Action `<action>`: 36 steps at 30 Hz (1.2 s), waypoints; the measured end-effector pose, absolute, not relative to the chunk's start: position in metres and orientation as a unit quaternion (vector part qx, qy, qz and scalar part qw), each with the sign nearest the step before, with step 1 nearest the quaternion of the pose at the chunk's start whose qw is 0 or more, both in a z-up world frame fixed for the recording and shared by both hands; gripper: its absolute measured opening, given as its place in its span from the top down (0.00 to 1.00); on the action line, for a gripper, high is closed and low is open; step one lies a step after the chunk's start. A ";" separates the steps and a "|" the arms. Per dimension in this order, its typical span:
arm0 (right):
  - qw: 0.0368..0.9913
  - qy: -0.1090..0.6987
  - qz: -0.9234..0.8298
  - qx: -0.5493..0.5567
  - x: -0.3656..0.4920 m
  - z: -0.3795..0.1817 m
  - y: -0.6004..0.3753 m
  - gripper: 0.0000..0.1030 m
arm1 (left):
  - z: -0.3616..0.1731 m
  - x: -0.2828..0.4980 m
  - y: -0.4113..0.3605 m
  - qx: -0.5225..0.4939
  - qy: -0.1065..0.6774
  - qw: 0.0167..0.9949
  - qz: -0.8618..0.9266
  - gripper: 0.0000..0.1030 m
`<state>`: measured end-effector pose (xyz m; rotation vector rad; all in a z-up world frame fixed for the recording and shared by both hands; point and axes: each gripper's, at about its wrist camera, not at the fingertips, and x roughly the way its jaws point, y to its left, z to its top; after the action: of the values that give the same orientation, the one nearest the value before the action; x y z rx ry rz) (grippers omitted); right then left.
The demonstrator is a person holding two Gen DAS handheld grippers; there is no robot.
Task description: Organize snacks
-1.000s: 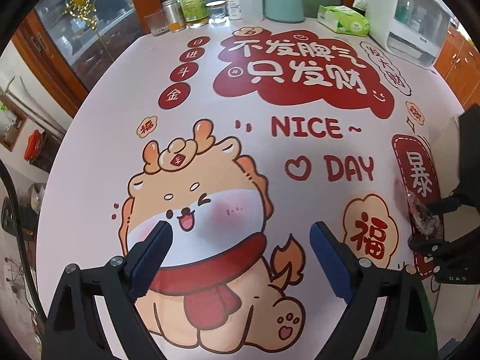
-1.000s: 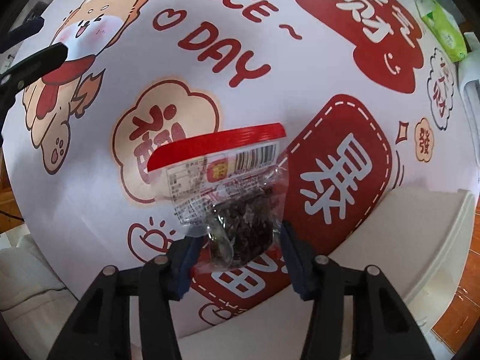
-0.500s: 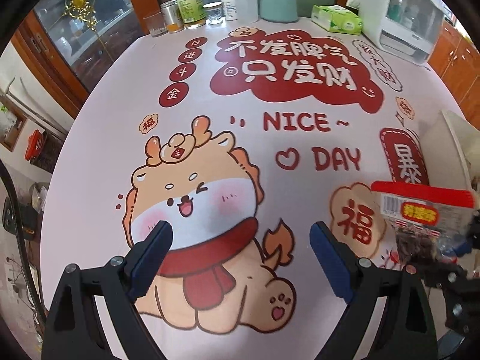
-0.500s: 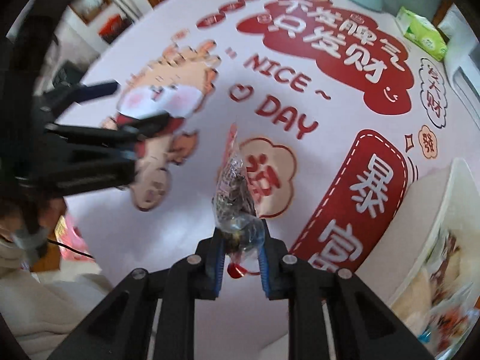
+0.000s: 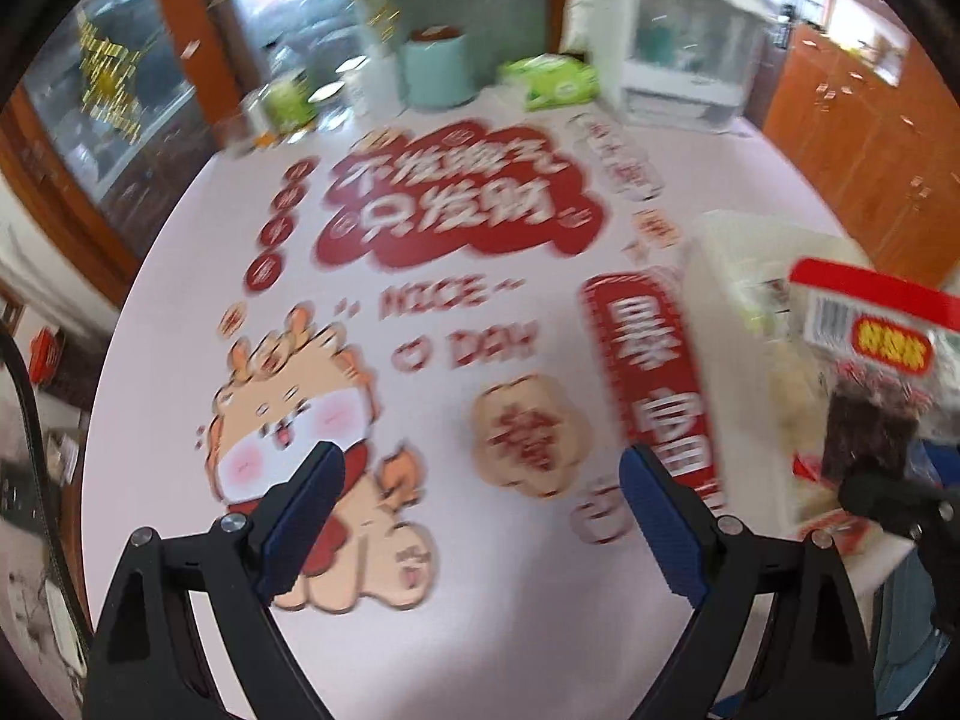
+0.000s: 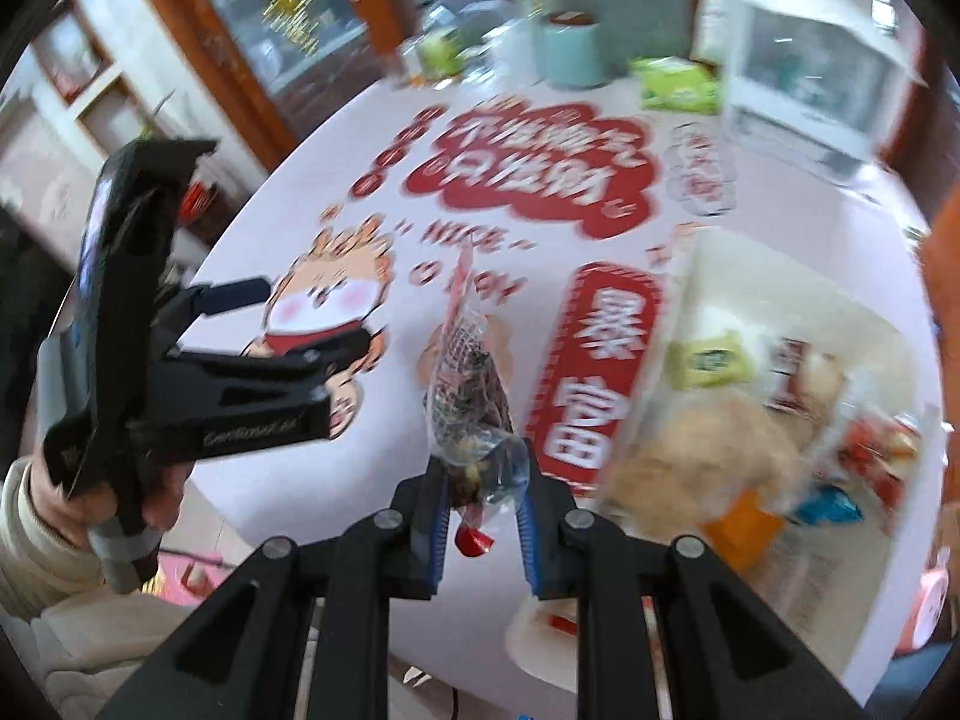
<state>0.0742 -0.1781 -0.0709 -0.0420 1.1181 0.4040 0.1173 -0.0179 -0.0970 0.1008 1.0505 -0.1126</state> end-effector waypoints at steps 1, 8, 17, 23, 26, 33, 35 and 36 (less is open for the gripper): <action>0.837 0.518 0.177 -0.014 0.072 -0.065 -0.189 0.81 | -0.092 0.117 -0.027 0.051 0.497 0.864 -0.062 0.10; 0.876 0.475 0.079 0.022 0.055 -0.041 -0.264 0.81 | -0.060 0.108 -0.122 0.093 0.461 0.873 -0.129 0.10; 0.885 0.463 0.015 0.041 0.050 -0.040 -0.320 0.80 | -0.047 0.107 -0.200 0.121 0.438 0.876 -0.163 0.10; 0.886 0.462 -0.002 0.053 0.055 -0.048 -0.332 0.69 | -0.050 0.110 -0.212 0.126 0.439 0.878 -0.145 0.10; 0.886 0.459 -0.002 0.065 0.055 -0.052 -0.338 0.57 | -0.055 0.113 -0.210 0.121 0.449 0.874 -0.141 0.10; 0.884 0.461 -0.004 0.075 0.054 -0.059 -0.339 0.53 | -0.061 0.112 -0.207 0.121 0.460 0.870 -0.132 0.10; 0.883 0.462 -0.003 0.084 0.053 -0.061 -0.340 0.53 | -0.061 0.112 -0.205 0.120 0.462 0.869 -0.131 0.10; 0.883 0.461 -0.003 0.087 0.053 -0.062 -0.339 0.53 | -0.062 0.112 -0.204 0.120 0.463 0.868 -0.130 0.10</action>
<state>0.0533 -0.3392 -0.0622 0.1811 0.9605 -0.0065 0.1118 -0.2039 -0.0616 0.2503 0.9696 -0.2724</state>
